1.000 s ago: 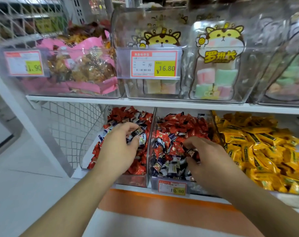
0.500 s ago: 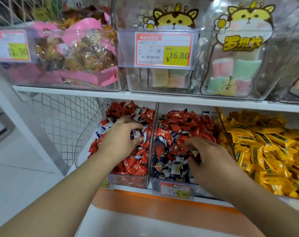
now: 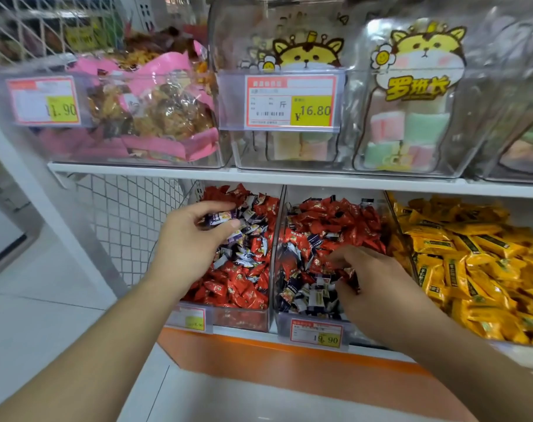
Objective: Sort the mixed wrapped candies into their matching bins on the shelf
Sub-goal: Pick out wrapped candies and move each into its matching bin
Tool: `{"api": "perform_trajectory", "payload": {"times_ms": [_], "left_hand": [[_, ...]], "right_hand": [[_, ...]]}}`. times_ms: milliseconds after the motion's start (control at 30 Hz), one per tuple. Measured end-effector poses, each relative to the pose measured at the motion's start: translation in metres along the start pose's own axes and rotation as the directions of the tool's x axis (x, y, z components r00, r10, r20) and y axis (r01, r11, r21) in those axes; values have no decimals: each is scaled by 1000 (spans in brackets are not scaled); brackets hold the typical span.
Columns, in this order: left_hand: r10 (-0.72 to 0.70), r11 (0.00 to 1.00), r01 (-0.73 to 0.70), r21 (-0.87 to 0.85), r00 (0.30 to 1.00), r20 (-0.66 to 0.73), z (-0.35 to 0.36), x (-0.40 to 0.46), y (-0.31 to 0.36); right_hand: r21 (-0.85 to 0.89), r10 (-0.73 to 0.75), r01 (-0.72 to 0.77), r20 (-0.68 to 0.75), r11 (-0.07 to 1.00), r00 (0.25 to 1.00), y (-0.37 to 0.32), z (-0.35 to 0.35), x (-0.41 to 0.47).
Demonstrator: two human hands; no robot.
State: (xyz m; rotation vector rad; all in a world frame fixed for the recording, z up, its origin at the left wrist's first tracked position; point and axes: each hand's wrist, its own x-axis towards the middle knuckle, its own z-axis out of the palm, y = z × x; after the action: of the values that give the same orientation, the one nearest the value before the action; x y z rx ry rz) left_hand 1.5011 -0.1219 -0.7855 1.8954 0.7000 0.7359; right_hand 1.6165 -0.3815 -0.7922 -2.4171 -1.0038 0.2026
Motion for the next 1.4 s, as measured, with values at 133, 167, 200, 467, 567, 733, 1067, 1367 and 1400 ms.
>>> {"api": "perform_trajectory", "payload": {"times_ms": [133, 167, 200, 467, 567, 733, 1067, 1367, 1400], "left_hand": [[-131, 909, 146, -390, 989, 64, -1, -2, 2], [-161, 876, 180, -447, 984, 81, -1, -3, 1], [-182, 850, 207, -484, 978, 98, 0, -4, 1], [-71, 826, 214, -521, 957, 280, 26, -27, 43], [85, 954, 19, -298, 939, 333, 45, -40, 55], [204, 945, -306, 118, 829, 521, 62, -49, 52], [220, 937, -263, 229, 956, 195, 36, -26, 25], [94, 843, -219, 492, 960, 266, 30, 38, -33], [86, 838, -229, 495, 952, 295, 33, 42, -35]], "right_hand": [[3, -9, 9, -4, 1000, 1000, 0, -3, -2], [4, -10, 10, -2, 1000, 1000, 1, -3, -2], [6, -11, 11, -2, 1000, 1000, 1, -4, -3], [34, 7, -6, -45, 999, 999, 6, -16, 0], [30, 8, -6, -60, 1000, 998, 11, -21, 1], [7, 14, -13, -99, 1000, 995, 16, -30, 1], [-5, -2, 2, -67, 1000, 998, 12, -30, -4], [-31, 10, -12, -48, 999, 999, 6, -18, -2], [-32, 10, -12, -42, 999, 999, 6, -16, -1]]}}
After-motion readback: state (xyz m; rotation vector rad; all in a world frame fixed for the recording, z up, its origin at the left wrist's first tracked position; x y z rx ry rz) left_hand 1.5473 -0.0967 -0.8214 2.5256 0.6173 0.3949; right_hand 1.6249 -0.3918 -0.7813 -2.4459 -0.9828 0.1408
